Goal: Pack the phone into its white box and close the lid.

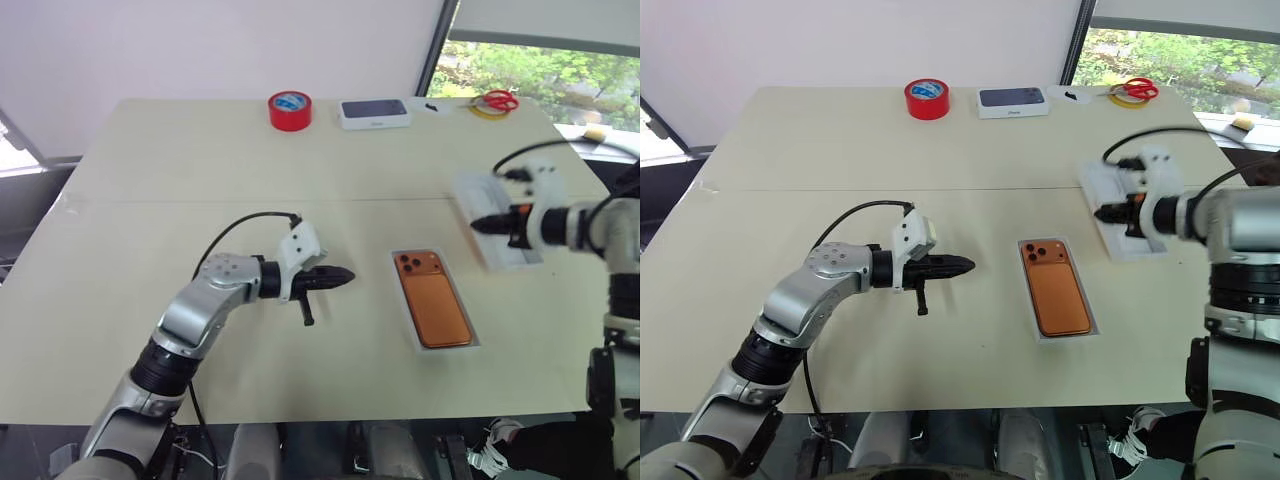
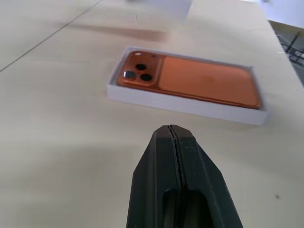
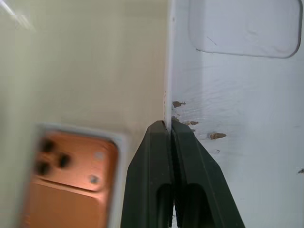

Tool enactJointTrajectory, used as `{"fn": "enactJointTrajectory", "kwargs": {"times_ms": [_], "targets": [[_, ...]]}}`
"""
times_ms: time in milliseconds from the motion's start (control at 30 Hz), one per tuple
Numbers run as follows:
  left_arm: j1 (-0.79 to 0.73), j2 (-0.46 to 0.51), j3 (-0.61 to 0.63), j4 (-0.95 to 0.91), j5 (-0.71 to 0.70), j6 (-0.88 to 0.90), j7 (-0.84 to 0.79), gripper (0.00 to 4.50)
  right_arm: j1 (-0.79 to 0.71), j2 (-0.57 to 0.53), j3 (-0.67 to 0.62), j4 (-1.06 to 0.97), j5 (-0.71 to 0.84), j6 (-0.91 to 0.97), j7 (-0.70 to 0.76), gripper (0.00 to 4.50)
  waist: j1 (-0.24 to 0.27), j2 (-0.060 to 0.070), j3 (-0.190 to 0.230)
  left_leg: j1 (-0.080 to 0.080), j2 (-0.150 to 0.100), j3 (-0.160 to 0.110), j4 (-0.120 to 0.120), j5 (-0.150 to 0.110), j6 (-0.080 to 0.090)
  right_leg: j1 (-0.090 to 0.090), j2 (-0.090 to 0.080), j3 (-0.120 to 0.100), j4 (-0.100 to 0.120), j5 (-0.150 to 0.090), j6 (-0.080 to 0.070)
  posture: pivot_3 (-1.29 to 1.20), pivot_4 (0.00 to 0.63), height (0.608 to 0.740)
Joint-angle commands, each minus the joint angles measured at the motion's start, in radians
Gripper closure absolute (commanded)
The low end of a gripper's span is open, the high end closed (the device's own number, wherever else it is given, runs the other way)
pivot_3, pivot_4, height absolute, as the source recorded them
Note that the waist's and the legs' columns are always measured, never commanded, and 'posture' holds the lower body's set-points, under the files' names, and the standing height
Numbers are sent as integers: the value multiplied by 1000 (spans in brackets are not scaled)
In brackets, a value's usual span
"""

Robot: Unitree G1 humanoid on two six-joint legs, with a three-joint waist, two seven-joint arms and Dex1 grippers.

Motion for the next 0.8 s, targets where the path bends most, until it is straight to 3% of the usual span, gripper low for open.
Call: {"fn": "enactJointTrajectory", "kwargs": {"times_ms": [33,167,233,300,400,500,600,733,800], "targets": [[-19,8,40,28,-7,-35,3,4500,39,72,-154,-122,295,76,-116,4463,-1,0,0,0,0,0,0,0,0,1,0,0,0,0,0,0,150,730],[-55,4,48,90,-6,-60,-11,4500,141,187,-190,-187,774,76,-442,4463,1,-1,-1,1,0,0,0,0,0,2,0,0,0,0,0,0,150,730],[-82,1,49,134,2,-81,-18,4500,276,162,-31,-232,1325,-185,-833,4463,7,0,0,0,0,0,0,0,0,1,0,0,0,0,0,0,150,730],[-101,-2,49,165,7,-97,-23,4500,376,221,85,-324,1555,-385,-1059,4463,3,-1,0,-1,0,-1,1,0,1,1,-1,-1,0,0,0,0,150,730],[-108,-4,47,182,7,-113,-28,4500,483,332,203,-487,1562,-560,-1212,4463,-1,-1,0,-1,0,-1,2,0,1,1,0,0,0,0,1,0,150,730],[-101,-8,44,175,6,-118,-32,4500,591,376,298,-599,1562,-695,-1331,4463,1,-1,0,-1,0,-1,2,0,1,1,0,0,1,0,1,0,150,730],[-87,-13,35,164,8,-120,-30,4500,658,338,328,-632,1562,-754,-1362,4463,3,-1,0,-1,0,-1,2,-1,1,1,0,0,0,0,1,0,150,730],[-68,-20,10,144,18,-117,-31,4500,665,255,275,-586,1562,-743,-1307,4463,1,-1,0,-1,0,-2,2,-1,1,2,0,0,0,0,1,0,150,730],[-61,-29,-5,129,19,-110,-32,4500,653,210,237,-541,1562,-712,-1272,3892,1,-1,0,-1,0,-2,2,-1,1,2,0,0,0,0,0,0,150,730]]}}
